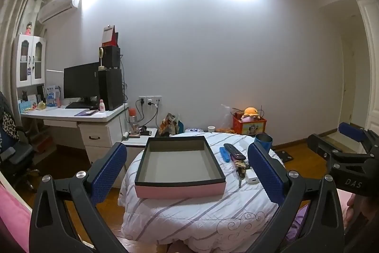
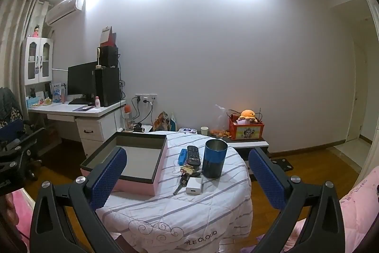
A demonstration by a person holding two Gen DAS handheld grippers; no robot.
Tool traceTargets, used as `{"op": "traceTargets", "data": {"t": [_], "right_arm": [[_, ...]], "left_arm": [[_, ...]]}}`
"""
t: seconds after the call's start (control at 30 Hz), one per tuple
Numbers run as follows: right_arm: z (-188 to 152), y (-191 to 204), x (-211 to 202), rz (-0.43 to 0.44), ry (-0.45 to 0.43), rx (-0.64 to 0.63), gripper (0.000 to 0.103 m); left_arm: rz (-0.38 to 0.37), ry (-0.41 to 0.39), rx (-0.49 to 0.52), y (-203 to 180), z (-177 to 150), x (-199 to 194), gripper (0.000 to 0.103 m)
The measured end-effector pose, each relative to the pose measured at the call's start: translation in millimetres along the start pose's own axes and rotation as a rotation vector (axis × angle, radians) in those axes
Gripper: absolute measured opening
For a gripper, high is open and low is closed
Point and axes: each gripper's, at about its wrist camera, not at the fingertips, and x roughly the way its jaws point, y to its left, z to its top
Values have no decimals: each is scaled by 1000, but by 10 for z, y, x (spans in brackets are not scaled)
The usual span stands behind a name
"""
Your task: Organize rigid objects
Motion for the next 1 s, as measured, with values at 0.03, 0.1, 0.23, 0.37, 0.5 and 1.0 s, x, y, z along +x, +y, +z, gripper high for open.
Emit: {"op": "traceTargets", "data": {"t": [0.03,0.1,0.23,0.37,0.5,1.0], "right_arm": [[1,0,2,2,3,2,103],[-3,-8,21,3,9,4,103],[-14,-12,25,3,10,3,103],[-11,-1,30,3,10,-4,103],[-13,4,33,5,10,-5,103],[15,-19,46,7,11,-4,103]], "left_arm": [[2,4,1,7,14,8,103],[3,6,0,4,32,9,103],[0,11,-8,15,38,6,103],[2,15,-13,26,41,10,103],[-2,20,-22,42,34,21,103],[2,25,0,-5,37,45,103]]}}
